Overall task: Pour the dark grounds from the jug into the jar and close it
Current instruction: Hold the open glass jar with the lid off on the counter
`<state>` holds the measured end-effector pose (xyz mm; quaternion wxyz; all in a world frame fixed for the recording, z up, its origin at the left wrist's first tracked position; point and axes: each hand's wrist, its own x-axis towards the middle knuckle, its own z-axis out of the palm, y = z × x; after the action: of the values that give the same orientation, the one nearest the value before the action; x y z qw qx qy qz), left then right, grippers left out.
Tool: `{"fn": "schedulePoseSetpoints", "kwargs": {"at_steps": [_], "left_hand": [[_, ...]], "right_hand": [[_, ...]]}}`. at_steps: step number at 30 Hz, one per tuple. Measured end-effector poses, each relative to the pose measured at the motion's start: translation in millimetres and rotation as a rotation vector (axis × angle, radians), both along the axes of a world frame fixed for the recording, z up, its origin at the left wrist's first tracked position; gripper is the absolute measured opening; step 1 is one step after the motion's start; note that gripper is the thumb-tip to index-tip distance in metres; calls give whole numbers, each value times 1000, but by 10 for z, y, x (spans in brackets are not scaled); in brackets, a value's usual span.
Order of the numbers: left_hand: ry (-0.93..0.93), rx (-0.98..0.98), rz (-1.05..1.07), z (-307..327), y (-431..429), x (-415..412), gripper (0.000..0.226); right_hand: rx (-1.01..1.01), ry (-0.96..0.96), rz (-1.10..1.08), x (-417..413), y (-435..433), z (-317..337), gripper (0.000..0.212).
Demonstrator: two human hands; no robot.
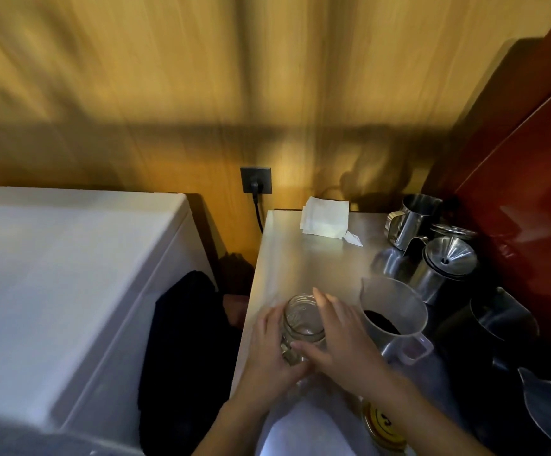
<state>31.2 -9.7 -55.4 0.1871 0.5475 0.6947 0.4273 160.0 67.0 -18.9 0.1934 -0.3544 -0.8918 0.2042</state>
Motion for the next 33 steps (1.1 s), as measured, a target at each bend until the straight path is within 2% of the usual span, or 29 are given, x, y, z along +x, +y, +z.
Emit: {"fn": "schedulePoseSetpoints", "kwargs": {"at_steps": [5,11,18,21,25,28,30,33], "left_hand": [[-56,42,-12,-44,-38,2,74],[-177,-6,-62,-150,-209,7,76],[-214,-56,-99,-192,-323,4,81],[-152,-50,-103,-170,-327,47,77],[1,-48,-2,-150,-319,128,86],[10,-7,39,-108,-291,167,75],[6,-28,1,-73,-270,131,73],[-84,-82,-186,7,-237,13,74]], "right_hand": [[-11,67,-5,38,-79,29,80],[-32,73,-29,123,-273,22,80],[-28,54,-63,156,-466,23,81],[-18,60,-83,155,-495,27,81],[4,79,-105,145,-536,37,81],[13,90,-112,139,-561,38,81],[12,95,-122,157,-564,20,83],[3,104,-151,205,-569,-6,84]]}}
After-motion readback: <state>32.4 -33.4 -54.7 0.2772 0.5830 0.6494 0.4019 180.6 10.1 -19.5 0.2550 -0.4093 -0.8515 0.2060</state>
